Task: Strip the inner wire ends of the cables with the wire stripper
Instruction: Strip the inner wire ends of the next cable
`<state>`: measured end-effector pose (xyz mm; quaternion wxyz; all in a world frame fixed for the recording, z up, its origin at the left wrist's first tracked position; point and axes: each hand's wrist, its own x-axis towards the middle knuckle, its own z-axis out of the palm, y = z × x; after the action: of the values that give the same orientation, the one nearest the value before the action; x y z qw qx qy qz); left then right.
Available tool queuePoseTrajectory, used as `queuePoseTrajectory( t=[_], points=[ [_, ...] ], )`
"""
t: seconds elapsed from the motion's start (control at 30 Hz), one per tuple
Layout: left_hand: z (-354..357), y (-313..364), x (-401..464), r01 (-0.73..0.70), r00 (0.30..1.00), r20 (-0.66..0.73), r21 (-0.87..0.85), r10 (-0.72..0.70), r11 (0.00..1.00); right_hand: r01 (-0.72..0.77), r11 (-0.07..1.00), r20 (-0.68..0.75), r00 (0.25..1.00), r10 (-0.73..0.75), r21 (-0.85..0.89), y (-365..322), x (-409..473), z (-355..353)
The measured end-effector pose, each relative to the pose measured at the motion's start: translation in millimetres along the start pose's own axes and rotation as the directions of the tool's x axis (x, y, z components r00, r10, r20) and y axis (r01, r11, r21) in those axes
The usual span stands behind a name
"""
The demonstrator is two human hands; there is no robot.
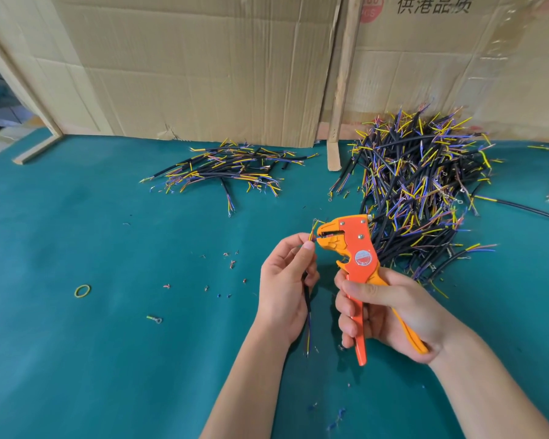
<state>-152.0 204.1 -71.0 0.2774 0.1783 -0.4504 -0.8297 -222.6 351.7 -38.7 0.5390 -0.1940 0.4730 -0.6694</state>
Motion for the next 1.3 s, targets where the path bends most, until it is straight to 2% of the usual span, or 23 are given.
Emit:
queuePoseTrajectory(
  t=[0.2,0.53,0.77,0.97,1.3],
  points=[
    [-1,0,0,0.003,1.0,0.013,0.007,-0.003,1.0,-0.001,1.0,-0.007,1.0,0.001,0.001,0,0,1],
    [-1,1,-1,0.018,1.0,0.01,-0.016,-0.018,1.0,0.077,0.997,-0.201,0.976,-0.079,-0.016,7,7,13],
    [-1,2,-1,0.048,0.999,-0.006,-0.058,-0.049,0.997,0.104,0.989,-0.133,0.987,-0.09,0.101,-2,1,4],
    [-1,3,0,0.038,0.999,-0.003,-0.056,-0.038,0.998,0.015,0.999,-0.003,1.0,-0.015,0.036,-10,-8,-6],
    [3,-3,-1,-0.051,0.994,-0.095,0.086,0.059,0.995,-0.008,0.999,-0.072,0.997,0.011,0.034,-4,-2,5]
  ],
)
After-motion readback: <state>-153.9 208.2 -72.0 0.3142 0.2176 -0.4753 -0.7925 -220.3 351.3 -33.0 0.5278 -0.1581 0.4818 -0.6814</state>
